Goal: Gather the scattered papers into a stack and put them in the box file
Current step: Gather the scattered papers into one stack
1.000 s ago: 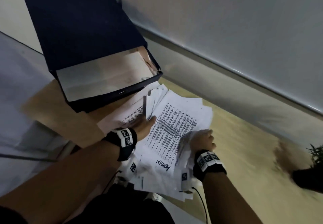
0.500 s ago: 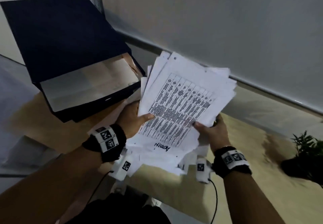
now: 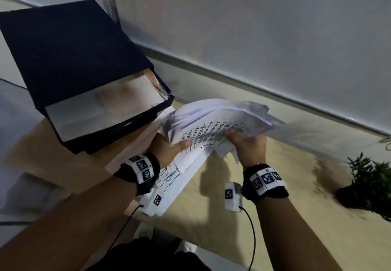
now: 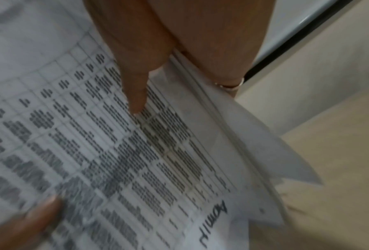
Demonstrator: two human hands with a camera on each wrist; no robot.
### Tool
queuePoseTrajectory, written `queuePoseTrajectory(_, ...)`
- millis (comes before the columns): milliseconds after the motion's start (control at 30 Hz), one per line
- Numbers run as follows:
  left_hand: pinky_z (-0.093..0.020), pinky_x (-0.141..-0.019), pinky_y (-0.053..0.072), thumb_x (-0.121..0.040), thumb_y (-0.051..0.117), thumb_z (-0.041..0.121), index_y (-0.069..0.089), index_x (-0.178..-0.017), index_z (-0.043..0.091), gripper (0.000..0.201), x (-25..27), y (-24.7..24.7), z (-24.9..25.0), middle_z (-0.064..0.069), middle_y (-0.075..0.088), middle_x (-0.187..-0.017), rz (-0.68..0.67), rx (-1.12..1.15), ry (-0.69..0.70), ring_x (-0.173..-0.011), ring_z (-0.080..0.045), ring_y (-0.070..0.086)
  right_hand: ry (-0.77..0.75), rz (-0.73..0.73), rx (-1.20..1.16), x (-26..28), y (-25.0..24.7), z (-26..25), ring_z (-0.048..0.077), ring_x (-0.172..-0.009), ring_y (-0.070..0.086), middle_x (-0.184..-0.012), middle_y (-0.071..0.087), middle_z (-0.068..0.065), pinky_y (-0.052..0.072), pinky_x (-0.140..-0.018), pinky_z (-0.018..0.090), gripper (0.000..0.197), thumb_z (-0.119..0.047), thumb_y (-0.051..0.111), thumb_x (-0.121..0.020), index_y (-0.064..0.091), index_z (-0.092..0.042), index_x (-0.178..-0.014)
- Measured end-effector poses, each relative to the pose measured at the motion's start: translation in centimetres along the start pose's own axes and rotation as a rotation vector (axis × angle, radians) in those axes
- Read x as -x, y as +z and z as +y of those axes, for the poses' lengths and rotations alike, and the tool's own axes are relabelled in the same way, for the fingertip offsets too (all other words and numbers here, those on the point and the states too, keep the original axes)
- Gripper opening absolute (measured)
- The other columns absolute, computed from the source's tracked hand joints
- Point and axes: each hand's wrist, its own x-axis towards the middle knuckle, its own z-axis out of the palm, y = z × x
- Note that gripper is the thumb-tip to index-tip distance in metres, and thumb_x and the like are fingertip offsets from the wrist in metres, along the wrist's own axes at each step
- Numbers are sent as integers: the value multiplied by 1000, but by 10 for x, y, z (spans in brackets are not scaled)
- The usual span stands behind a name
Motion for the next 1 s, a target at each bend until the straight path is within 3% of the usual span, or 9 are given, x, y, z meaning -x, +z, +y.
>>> queuePoseTrajectory(100,-32,-81,59,-68,77,52,70,-97,6,54,-5,4,15,-2,75,-94,99,138,115,-88,-13,72,8,45,26,0,9,6,-8,-65,66,-79,73,-13,52,-61,13,30,-8,85,-72,71,-6,-98)
queuePoseTrajectory(200,-9,-81,52,-74,81,25,70,-97,9,31,-6,-4,27,11,72,-94,151,242,218,-85,13,66,61,95,-108,1,8,1,-2,-60,68,-65,74,-13,54,-58,18,18,0,78,-78,71,5,-94)
queuePoseTrajectory(267,-1,-79,46,-75,80,17,68,-106,9,34,-5,-4,19,4,72,-103,126,226,202,-85,20,62,80,85,-109,1,9,4,8,-69,71,-73,75,-7,58,-66,25,19,0,78,-78,70,5,-95)
queuePoseTrajectory(400,-39,-88,55,-81,72,27,65,-98,10,26,-2,0,10,-16,73,-106,94,146,111,-98,-21,69,196,75,118,6,12,32,23,-89,69,-102,72,6,55,-80,33,32,-7,79,-77,66,-4,-107)
queuePoseTrajectory(500,-31,-84,51,-84,67,28,66,-103,13,25,0,-15,30,-13,74,-98,192,2,265,-91,-24,66,251,132,275,9,19,58,32,-108,63,-117,64,11,50,-85,36,48,-13,71,-83,53,-2,-126)
queuePoseTrajectory(600,-30,-65,42,-86,61,29,66,-94,15,17,2,-39,60,-13,72,-80,357,-197,410,-78,-36,66,503,146,574,24,55,80,35,-135,39,-149,39,15,36,-106,43,81,-45,67,-83,35,-6,-146)
queuePoseTrajectory(700,-34,-66,47,-85,59,32,67,-94,16,20,0,-55,70,-12,72,-78,405,-207,448,-75,-36,64,543,-104,881,47,103,95,38,-146,14,-160,16,16,18,-115,57,128,-83,61,-58,20,-7,-152)
queuePoseTrajectory(833,-36,-66,51,-85,57,33,67,-104,16,27,3,-61,67,-12,72,-79,374,-215,465,-75,-38,64,508,-367,1062,58,113,112,37,-148,-20,-161,-24,12,-5,-116,62,136,-79,61,-65,-15,-8,-153)
queuePoseTrajectory(1000,-26,-66,36,-89,56,32,65,-107,16,26,0,-42,42,-10,73,-93,238,-281,359,-87,-32,66,398,-320,1092,39,52,117,36,-131,27,-147,25,4,34,-99,55,82,-49,67,-66,33,-27,-137)
